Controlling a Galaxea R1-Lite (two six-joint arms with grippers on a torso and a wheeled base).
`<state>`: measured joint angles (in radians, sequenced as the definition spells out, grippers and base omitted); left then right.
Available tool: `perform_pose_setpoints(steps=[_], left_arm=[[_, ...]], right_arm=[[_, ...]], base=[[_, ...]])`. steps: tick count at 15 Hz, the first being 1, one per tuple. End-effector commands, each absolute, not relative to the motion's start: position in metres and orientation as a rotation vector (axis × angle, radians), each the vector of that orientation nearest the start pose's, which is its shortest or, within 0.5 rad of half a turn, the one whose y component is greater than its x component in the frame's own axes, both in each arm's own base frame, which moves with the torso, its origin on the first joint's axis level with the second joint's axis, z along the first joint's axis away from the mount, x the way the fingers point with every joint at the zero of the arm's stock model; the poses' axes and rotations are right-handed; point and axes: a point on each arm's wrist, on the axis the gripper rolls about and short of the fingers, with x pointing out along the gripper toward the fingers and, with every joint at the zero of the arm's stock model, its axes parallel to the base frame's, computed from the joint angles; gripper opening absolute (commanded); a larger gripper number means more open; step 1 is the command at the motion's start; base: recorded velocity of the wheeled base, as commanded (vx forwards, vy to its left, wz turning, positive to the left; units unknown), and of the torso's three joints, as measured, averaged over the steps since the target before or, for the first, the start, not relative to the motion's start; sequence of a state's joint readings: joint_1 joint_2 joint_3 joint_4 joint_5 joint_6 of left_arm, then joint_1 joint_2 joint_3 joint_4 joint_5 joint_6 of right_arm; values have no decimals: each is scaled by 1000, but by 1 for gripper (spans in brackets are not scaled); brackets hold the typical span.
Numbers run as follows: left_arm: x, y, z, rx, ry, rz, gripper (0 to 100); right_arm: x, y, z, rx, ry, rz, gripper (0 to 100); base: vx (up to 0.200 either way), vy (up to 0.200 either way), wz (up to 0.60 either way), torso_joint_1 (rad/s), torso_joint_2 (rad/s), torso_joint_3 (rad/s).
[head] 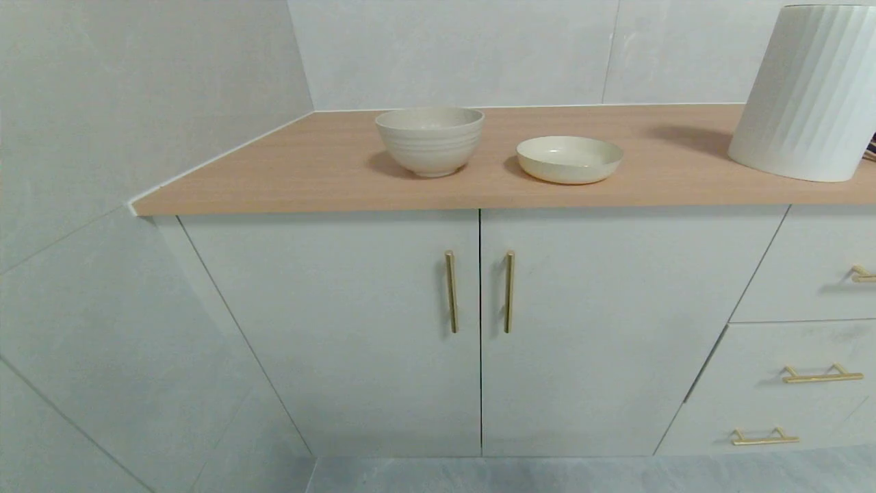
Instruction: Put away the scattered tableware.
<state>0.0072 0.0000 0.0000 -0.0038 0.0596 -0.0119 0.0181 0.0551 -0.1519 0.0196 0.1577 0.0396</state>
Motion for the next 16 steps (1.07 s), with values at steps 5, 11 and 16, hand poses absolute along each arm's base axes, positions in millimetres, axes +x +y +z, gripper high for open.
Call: perform_pose_setpoints(steps=[5,11,16], left_arm=[[-23,1,76,-12,-5,67,100],[-23,1,76,-12,-5,67,100],[-23,1,76,-12,-5,67,100]], right_arm=[[118,46,196,114,403,730,100],[243,141,171,122,442,866,100],[291,184,157,147,440,902,100]], base=[[0,0,0,0,0,0],[0,0,0,0,0,0],[0,0,0,0,0,0]])
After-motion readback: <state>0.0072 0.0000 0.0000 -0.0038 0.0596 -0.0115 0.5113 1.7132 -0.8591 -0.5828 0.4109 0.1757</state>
